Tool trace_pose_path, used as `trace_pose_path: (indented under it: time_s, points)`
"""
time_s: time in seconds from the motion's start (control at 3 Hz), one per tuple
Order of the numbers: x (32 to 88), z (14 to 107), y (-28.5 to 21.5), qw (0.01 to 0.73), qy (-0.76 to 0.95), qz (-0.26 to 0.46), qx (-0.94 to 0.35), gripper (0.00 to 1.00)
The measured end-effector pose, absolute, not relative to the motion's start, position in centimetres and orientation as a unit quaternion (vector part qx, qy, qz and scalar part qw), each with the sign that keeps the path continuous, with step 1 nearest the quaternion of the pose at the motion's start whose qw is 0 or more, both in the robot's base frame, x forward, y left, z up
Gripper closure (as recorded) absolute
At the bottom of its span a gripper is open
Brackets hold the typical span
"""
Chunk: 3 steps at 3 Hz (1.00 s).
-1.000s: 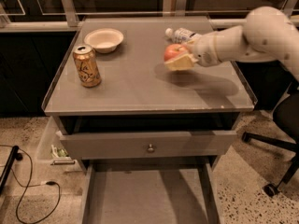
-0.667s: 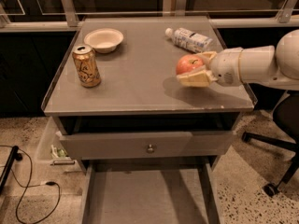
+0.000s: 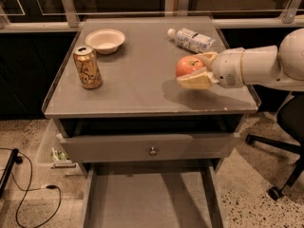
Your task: Place apple into middle drawer
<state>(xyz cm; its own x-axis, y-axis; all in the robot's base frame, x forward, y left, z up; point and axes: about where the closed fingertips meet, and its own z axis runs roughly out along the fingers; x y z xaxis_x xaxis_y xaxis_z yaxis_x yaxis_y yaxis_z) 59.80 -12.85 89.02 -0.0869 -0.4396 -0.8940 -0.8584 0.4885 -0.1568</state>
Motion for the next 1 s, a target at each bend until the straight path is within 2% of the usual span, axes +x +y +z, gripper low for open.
trace_pose_path:
  time_s: [0.67, 1.0]
  points:
    - [49.8, 86.7, -13.5, 0.499, 0.691, 0.220, -0.475, 1.00]
    - [45.4, 83.2, -16.8, 0.488, 0.717, 0.199, -0.457, 1.00]
